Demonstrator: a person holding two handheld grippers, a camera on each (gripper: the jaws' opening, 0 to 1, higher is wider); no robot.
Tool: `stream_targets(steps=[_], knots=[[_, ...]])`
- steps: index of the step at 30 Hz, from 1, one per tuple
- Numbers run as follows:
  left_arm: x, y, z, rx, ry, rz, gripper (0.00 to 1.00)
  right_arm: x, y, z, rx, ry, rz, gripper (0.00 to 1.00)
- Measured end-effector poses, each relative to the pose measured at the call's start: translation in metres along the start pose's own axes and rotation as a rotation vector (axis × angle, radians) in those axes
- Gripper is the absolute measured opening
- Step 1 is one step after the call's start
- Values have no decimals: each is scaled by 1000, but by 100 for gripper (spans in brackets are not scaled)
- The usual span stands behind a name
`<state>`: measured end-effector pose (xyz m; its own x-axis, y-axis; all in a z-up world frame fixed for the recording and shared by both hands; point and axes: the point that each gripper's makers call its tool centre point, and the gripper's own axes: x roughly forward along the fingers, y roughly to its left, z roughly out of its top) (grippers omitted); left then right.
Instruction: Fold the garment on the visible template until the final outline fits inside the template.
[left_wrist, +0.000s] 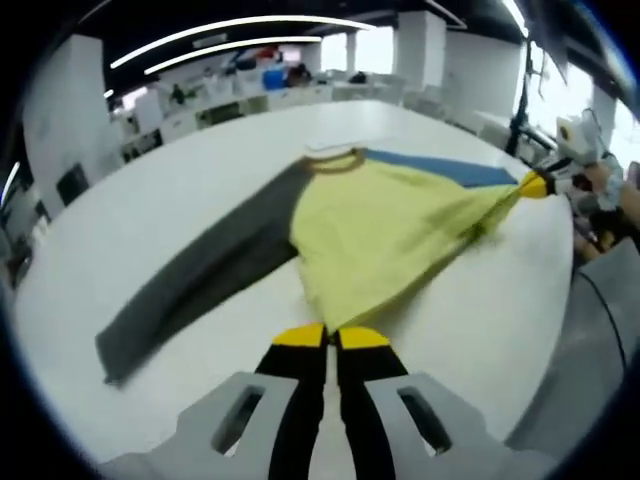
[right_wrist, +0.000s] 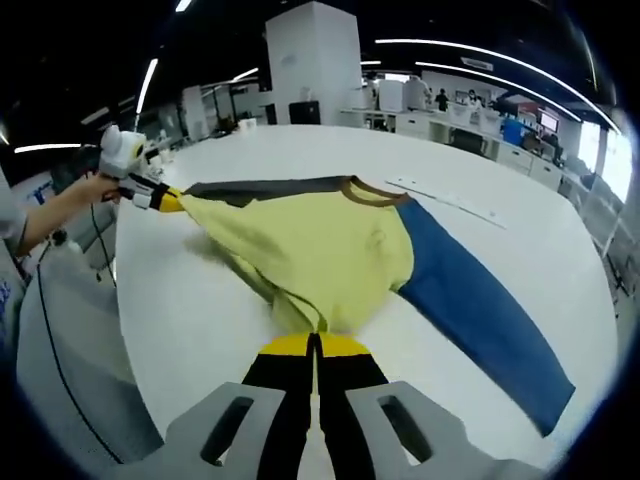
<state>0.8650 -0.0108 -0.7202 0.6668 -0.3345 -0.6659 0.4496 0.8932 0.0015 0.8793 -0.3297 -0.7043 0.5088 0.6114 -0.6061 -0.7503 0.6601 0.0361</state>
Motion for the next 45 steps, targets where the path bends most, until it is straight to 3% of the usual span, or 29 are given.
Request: stream_targets(steps=[18,37,45], knots=[[-25,-23,-34,-23,37,-33,0,-33,18,-6,-45,-6,-4,1],[-48,-37,-61,-36,78,-44,0,-51,34,-47,-118,103,22,1],[-52,-43,-74,-34,106,-53,0,-51,46,-65,-109,139,45,1]])
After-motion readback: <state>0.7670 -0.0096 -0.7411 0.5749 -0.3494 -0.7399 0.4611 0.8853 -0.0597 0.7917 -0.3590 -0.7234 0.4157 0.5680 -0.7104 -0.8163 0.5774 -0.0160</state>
